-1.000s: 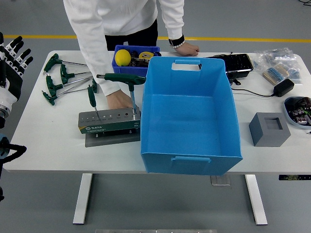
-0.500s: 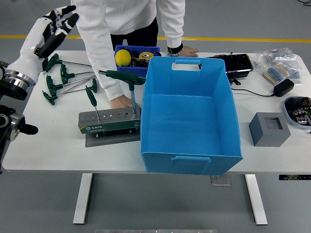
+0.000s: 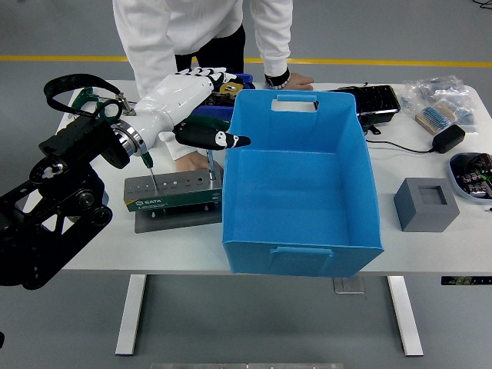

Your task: Lift tool from toolbox,place it in box,lift tool from toolbox,place it in box

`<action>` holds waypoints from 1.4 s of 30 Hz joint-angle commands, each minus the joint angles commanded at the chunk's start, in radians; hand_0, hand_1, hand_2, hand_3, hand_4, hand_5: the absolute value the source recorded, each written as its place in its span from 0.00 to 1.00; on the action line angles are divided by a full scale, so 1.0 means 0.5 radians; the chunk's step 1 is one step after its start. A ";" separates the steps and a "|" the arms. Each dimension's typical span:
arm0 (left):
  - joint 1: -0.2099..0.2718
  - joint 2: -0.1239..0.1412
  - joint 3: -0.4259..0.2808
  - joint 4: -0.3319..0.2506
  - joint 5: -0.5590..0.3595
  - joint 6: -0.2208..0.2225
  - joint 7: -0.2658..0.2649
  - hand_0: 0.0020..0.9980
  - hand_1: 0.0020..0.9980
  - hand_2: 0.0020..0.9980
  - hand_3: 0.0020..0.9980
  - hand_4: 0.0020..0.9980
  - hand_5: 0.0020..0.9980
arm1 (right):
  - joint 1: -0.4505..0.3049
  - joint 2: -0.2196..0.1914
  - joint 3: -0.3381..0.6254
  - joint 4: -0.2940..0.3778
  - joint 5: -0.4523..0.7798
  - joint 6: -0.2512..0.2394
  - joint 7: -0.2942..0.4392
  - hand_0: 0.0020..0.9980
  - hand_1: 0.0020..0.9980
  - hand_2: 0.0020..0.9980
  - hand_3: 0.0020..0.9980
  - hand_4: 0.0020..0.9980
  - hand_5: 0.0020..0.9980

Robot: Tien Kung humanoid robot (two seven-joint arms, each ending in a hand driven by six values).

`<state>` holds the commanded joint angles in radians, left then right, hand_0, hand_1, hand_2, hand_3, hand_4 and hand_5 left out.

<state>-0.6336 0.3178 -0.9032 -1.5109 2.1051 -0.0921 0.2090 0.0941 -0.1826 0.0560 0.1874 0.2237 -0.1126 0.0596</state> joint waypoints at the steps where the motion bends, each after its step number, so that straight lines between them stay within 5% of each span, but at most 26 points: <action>1: -0.009 -0.007 0.006 0.026 0.059 -0.003 0.005 0.90 0.94 0.95 0.88 1.00 0.72 | 0.000 0.000 -0.001 0.000 -0.001 0.000 0.000 0.75 0.74 0.77 0.70 0.97 0.80; 6: -0.046 -0.071 0.030 0.223 0.102 -0.036 0.073 0.90 0.94 0.95 0.88 1.00 0.72 | 0.001 -0.002 -0.012 0.000 0.003 0.000 0.001 0.75 0.74 0.77 0.70 0.97 0.80; 7: -0.049 -0.080 0.037 0.250 0.106 -0.038 0.082 0.81 0.82 0.79 0.79 1.00 0.74 | 0.000 -0.002 -0.016 0.000 0.005 0.000 0.001 0.75 0.74 0.77 0.70 0.97 0.80; 12: -0.057 -0.115 0.077 0.376 0.114 -0.007 0.097 0.81 0.82 0.79 0.79 1.00 0.74 | 0.003 -0.004 -0.020 0.000 0.003 -0.001 0.002 0.75 0.74 0.77 0.70 0.97 0.80; 13: -0.057 -0.119 0.087 0.397 0.113 0.005 0.098 0.68 0.69 0.67 0.71 1.00 0.76 | 0.002 -0.005 -0.022 0.000 0.004 -0.001 0.002 0.75 0.74 0.77 0.70 0.98 0.80; 18: -0.062 -0.132 0.136 0.476 0.145 0.073 0.108 0.68 0.69 0.67 0.71 1.00 0.76 | 0.002 -0.005 -0.026 -0.001 0.010 -0.002 0.003 0.75 0.74 0.77 0.70 0.98 0.80; 19: -0.064 -0.134 0.143 0.491 0.150 0.086 0.113 0.49 0.52 0.52 0.61 1.00 0.76 | 0.003 -0.006 -0.028 -0.001 0.010 -0.003 0.002 0.75 0.74 0.77 0.70 0.97 0.80; 24: -0.077 -0.141 0.186 0.539 0.187 0.204 0.148 0.49 0.52 0.52 0.61 1.00 0.76 | 0.005 -0.008 -0.029 -0.001 0.010 -0.003 0.003 0.75 0.74 0.77 0.70 0.97 0.80; 25: -0.080 -0.142 0.195 0.542 0.195 0.227 0.154 0.32 0.31 0.37 0.47 1.00 0.78 | 0.005 -0.008 -0.028 -0.001 0.011 -0.003 0.003 0.75 0.74 0.76 0.70 0.97 0.80; 30: -0.089 -0.154 0.241 0.571 0.205 0.332 0.189 0.32 0.31 0.37 0.47 1.00 0.78 | 0.005 -0.009 -0.029 -0.002 0.011 -0.003 0.003 0.75 0.74 0.76 0.70 0.97 0.80; 31: -0.090 -0.158 0.254 0.586 0.217 0.374 0.190 0.21 0.21 0.29 0.35 1.00 0.80 | 0.006 -0.009 -0.034 -0.002 0.015 -0.004 0.003 0.75 0.74 0.76 0.70 0.97 0.80; 35: -0.082 -0.170 0.283 0.628 0.227 0.485 0.189 0.21 0.21 0.29 0.35 1.00 0.80 | 0.009 -0.007 -0.048 -0.005 0.027 -0.006 0.003 0.75 0.74 0.76 0.70 0.97 0.80; 42: -0.074 -0.178 0.323 0.671 0.207 0.514 0.213 0.19 0.18 0.26 0.30 1.00 0.81 | 0.007 -0.008 -0.044 -0.005 0.027 -0.006 0.004 0.75 0.74 0.76 0.70 0.97 0.80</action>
<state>-0.6706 0.2287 -0.7419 -1.1753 2.2088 0.1650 0.3155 0.0974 -0.1865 0.0341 0.1846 0.2371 -0.1158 0.0617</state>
